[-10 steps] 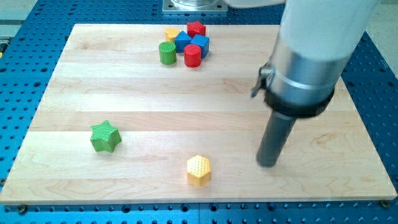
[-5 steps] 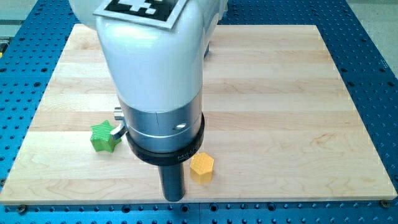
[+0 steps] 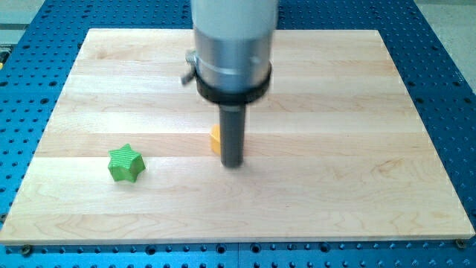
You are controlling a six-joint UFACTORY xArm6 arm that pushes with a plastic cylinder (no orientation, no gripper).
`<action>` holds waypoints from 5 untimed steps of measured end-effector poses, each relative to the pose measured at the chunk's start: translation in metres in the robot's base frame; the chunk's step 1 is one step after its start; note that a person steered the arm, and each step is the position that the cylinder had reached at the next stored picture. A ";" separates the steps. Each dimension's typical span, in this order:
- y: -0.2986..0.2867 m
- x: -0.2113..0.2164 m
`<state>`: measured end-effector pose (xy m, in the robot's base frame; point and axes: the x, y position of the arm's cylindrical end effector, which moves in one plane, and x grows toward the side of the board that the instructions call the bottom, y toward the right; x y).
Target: Push the hexagon diagonally to the red circle
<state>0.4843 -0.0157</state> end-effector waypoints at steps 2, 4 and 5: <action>-0.043 -0.001; 0.027 -0.092; 0.038 -0.038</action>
